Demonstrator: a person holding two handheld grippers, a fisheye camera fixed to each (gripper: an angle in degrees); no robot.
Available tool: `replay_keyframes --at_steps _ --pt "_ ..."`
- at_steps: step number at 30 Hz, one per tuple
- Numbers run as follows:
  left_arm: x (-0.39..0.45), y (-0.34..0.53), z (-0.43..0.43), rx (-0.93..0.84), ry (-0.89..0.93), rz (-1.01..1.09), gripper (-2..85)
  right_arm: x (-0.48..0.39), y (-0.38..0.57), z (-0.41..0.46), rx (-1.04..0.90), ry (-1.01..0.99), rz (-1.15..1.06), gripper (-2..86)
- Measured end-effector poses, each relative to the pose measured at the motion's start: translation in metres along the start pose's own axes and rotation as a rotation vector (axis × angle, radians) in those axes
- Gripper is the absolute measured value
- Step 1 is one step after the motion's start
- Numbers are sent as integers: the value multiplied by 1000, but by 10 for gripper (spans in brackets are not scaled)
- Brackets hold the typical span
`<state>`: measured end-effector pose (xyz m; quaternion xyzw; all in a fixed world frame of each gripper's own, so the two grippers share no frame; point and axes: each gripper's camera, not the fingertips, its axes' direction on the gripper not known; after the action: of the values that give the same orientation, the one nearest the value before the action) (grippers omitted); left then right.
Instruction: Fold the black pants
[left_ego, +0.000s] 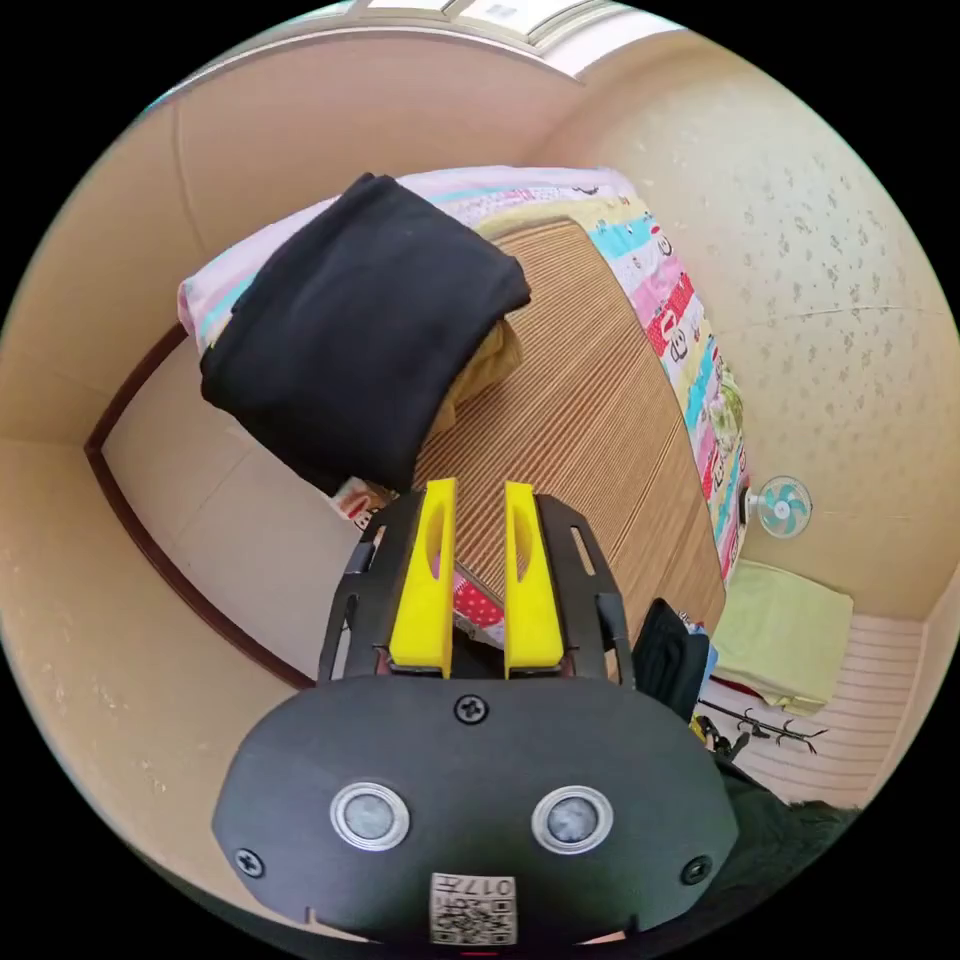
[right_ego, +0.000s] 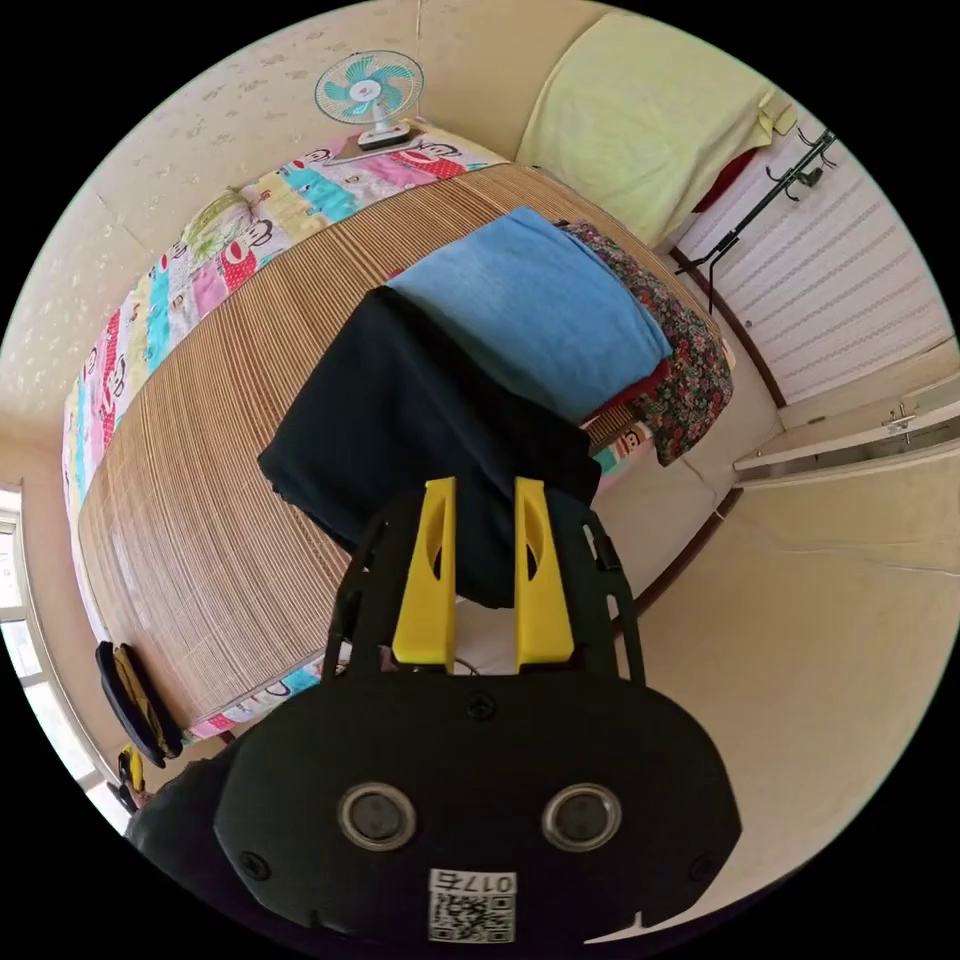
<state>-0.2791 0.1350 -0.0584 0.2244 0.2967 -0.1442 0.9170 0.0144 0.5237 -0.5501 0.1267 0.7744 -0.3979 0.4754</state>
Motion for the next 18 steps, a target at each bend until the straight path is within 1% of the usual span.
replay_keyframes --at_steps 2,5,7,10,13,15,16,17,18 --pt "-44 -27 -32 58 26 -75 79 -28 43 -16 67 -32 -7 42" --pt "-93 -54 -51 64 14 -145 80 -63 79 -19 77 -75 8 46" --pt "-118 -65 -51 34 -4 -168 91 -83 92 -16 50 -119 6 50" --pt "-147 -75 -38 -64 -24 -156 100 -111 108 -19 8 -161 -23 55" --pt "-162 -76 -20 -121 102 -140 112 -124 128 -35 33 -136 -46 60" --pt "-163 -71 -21 -122 126 -152 98 -123 142 -44 49 -109 -47 60" --pt "-160 -68 -26 -128 189 -118 75 -119 151 -49 51 -94 -32 60" --pt "-154 -67 -31 -158 344 -53 56 -113 160 -52 51 -90 -7 56" --pt "-149 -67 -35 -170 457 -8 46 -109 164 -54 51 -94 7 54"
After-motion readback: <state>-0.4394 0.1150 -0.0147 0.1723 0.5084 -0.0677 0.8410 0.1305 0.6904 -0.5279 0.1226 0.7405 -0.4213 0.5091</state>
